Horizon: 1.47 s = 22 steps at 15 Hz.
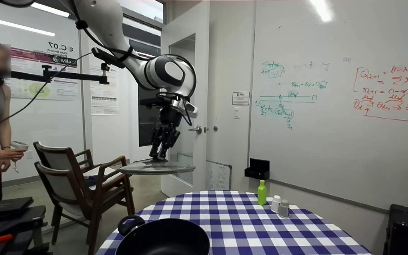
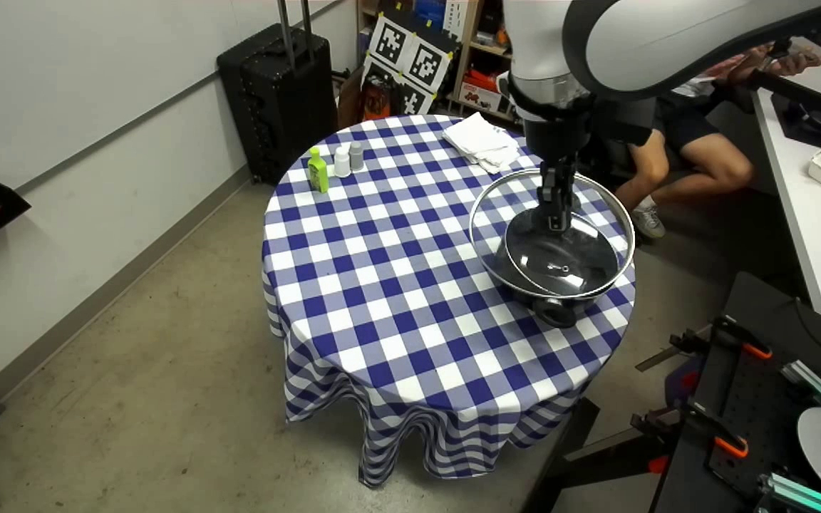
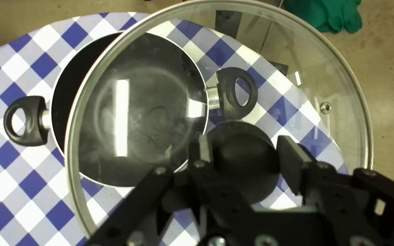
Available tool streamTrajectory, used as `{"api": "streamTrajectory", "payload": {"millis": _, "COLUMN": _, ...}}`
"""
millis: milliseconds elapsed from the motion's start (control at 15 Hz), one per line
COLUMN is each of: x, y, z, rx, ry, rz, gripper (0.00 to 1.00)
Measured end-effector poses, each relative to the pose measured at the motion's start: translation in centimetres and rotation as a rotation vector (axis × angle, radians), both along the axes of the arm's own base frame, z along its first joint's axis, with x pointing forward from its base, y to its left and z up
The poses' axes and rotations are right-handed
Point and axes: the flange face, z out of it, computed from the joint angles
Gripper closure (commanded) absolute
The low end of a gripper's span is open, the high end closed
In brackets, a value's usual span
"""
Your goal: Remove the glass lid from the black pit and put it on the table
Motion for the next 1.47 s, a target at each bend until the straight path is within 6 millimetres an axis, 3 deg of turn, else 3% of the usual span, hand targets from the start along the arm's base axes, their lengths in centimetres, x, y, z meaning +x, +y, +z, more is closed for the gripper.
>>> {"api": "streamTrajectory", "payload": {"millis": 200, "x": 2.8, "y": 3.0, "z": -0.1, "rx": -0.001, "ry": -0.002, "rz": 0.043, "gripper": 0.75}}
{"api": "streamTrajectory", "payload": {"millis": 400, "x": 5.6, "y": 4.4, "z": -1.4, "rx": 0.015, "ry": -0.019, "rz": 0.049, "gripper": 0.75}}
{"api": "streamTrajectory", "payload": {"millis": 800, "x": 9.1, "y": 3.7, "z": -5.7, "rx": 0.097, "ry": -0.015, "rz": -0.022, "gripper": 0.75}}
{"api": "streamTrajectory", "payload": {"millis": 1133, "x": 11.3, "y": 4.9, "z": -9.0, "rx": 0.202, "ry": -0.033, "rz": -0.069, "gripper": 0.75}}
{"api": "streamTrajectory", "payload": {"millis": 1467, "x": 12.2, "y": 4.9, "z": -14.7, "rx": 0.215, "ry": -0.007, "rz": -0.064, "gripper": 0.75}}
